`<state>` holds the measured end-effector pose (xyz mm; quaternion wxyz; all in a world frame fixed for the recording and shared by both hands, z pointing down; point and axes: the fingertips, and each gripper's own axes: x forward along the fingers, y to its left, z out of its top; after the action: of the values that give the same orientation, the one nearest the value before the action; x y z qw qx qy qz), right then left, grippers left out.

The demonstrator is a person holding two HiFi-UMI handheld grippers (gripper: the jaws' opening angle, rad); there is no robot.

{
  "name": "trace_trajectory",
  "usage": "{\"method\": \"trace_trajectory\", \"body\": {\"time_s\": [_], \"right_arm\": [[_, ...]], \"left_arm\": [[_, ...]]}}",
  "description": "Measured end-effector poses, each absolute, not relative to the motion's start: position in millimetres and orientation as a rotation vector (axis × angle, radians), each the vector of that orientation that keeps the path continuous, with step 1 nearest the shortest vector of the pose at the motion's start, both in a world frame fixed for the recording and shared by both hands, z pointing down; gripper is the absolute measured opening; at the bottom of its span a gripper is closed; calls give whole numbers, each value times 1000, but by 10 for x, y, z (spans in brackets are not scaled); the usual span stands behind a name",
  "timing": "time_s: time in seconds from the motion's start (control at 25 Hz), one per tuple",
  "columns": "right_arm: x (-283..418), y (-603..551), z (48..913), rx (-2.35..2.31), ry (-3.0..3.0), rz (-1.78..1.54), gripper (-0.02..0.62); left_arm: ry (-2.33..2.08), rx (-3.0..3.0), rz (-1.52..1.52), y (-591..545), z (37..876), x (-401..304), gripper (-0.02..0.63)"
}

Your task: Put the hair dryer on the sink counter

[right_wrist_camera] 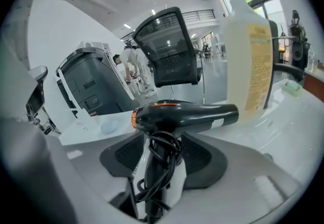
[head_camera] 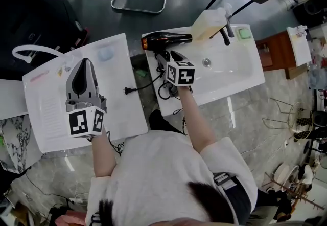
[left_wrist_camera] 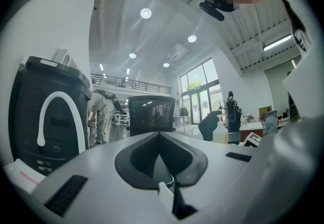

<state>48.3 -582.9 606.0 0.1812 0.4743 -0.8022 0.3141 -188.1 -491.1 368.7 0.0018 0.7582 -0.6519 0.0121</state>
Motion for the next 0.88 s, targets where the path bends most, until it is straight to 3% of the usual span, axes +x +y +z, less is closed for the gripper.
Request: {"method": "trace_trajectory", "body": {"time_s": [0.16, 0.2, 0.88], "right_arm": [[608, -5706, 5785, 1478, -2285, 782, 40], [637, -5671, 5719, 1508, -2292, 762, 11], [773, -4871, 4626, 1755, -2392, 360, 11]], "left_arm": [[-1997, 2434, 20, -4885, 3620, -1841, 2], [-1984, 2449, 15, -4880, 3599, -1826, 2], [-1765, 2627, -86, -4626, 3375, -1696, 2]]}}
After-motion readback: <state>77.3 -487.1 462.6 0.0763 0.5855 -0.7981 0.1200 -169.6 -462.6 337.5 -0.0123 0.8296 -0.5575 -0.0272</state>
